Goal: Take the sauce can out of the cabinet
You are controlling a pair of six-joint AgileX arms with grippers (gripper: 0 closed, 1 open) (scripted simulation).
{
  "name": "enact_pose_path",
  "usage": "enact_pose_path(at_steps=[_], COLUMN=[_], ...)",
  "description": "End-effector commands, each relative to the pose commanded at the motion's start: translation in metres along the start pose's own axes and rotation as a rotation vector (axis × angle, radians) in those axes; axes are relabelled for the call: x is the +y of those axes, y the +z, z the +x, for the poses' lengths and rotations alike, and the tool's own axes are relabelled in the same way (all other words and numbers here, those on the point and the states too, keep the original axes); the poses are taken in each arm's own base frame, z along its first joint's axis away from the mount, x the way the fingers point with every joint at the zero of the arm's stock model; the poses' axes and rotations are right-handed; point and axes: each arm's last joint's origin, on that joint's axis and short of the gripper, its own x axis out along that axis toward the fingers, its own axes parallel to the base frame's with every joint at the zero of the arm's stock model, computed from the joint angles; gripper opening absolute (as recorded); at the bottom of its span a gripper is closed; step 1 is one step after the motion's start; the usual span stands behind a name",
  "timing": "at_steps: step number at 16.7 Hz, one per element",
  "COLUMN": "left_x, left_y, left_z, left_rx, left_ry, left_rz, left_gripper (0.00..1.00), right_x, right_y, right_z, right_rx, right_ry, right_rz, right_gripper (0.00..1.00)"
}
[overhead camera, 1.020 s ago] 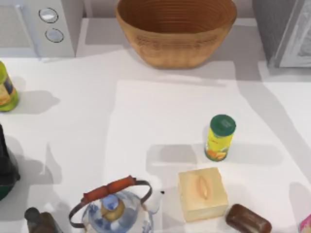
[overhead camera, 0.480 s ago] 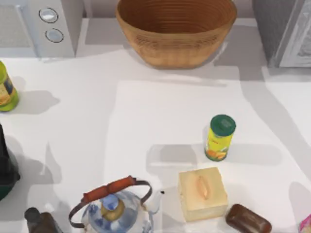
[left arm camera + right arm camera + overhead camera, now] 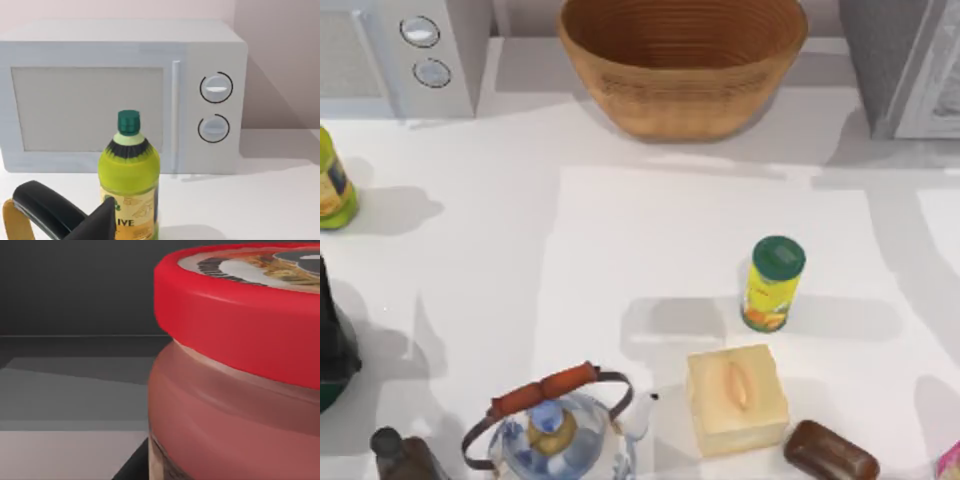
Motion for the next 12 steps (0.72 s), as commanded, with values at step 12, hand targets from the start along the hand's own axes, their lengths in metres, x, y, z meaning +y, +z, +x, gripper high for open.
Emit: enact_pose_path(at_steps=[12], left_x=[0.0], left_y=[0.0], left_z=[0.0], left_rx=[0.0], left_ry=[0.0], left_rz=[0.0], left_gripper=[1.0], right_x=[-0.053], right_y=[-0.294], right_z=[-0.063], right_rx=[0.088], right_ry=[0.0], right_rz=[-0.012], right_gripper=[0.0])
